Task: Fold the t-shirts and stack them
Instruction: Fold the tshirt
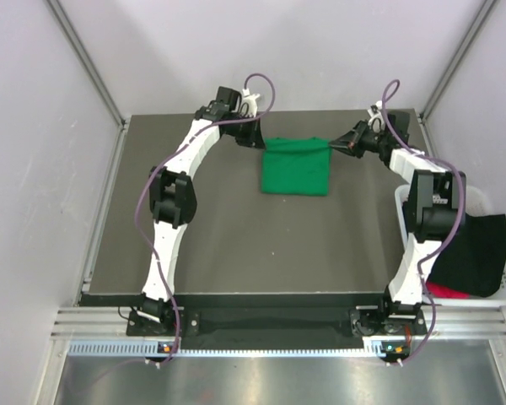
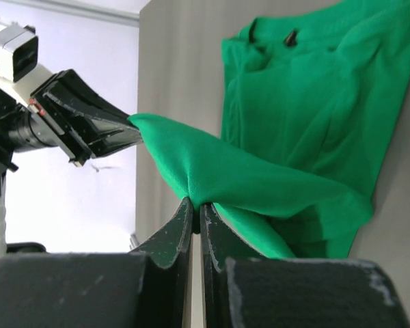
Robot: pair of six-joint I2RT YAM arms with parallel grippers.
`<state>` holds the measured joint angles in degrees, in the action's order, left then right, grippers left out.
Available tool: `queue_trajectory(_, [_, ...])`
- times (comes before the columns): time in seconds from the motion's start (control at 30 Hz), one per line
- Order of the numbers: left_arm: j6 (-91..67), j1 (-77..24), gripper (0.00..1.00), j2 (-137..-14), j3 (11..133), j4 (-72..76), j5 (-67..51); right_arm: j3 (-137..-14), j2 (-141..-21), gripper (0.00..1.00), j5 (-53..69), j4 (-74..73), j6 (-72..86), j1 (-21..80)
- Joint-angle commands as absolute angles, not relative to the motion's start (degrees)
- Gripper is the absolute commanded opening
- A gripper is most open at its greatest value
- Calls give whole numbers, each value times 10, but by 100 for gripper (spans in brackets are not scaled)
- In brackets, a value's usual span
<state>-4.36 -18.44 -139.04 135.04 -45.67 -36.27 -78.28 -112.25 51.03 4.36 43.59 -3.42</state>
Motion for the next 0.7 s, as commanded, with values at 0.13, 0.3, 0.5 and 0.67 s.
queue_trajectory(0.13, [-41,-174,0,-1434,1406,-392,-320,-866,-1182,0,503,102,450,-45])
queue_trajectory(0.3, [-45,-173,0,-1453,1402,-337,-312,-908,-1234,0,498,103,451,-45])
queue_trajectory(0.5, [-87,-168,9,-1455,1349,-150,-260,-1019,-1333,12,491,125,468,-35])
queue_trajectory(0.67, [-78,-173,70,-1447,1390,-149,-142,-1085,-1354,57,522,165,471,-18])
